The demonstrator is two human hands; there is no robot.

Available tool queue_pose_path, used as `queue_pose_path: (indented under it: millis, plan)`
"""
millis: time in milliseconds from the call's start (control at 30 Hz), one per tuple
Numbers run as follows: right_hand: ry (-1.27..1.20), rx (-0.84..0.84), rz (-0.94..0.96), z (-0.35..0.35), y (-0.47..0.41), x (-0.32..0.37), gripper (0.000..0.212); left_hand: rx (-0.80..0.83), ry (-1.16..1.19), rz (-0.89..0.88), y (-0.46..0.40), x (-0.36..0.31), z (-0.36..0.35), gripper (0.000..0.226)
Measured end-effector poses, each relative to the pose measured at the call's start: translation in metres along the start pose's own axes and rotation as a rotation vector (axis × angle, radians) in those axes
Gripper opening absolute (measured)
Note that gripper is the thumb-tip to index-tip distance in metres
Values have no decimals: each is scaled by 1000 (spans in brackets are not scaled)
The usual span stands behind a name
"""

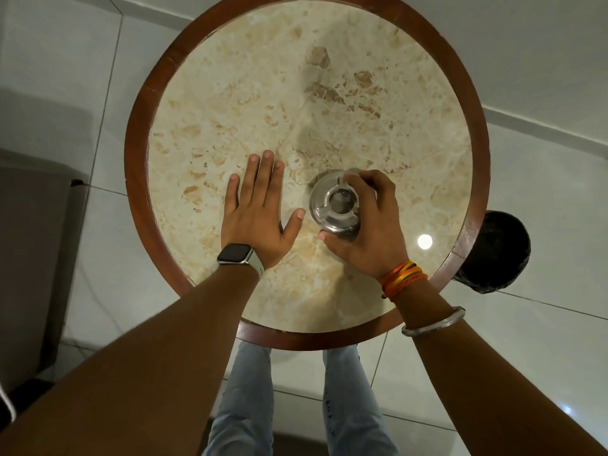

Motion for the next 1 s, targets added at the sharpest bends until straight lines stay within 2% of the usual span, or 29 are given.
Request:
queue_pose_path:
  millis: [267,400,633,1000]
  plan:
    - [137,-4,19,-1,0,7,75,3,-1,0,-1,0,0,87]
    - [127,-53,41,-1,3,5,64,11,-2,1,-1,0,0,87]
    - [75,-86,41,0,12,2,91,11,-2,6,-1,0,0,87]
    - [162,-66,-15,-6,12,2,98,8,-3,2,-1,0,1,88]
Point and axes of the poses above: each hand's wrist, its own y-axis away from the middle knuckle, its own z-axis out of the back of the hand, x = y × z, the point moved 1 cm from there along -y, towards the middle knuckle, and after that the axes turned 3 degrees about -x, right-handed, at the moved point
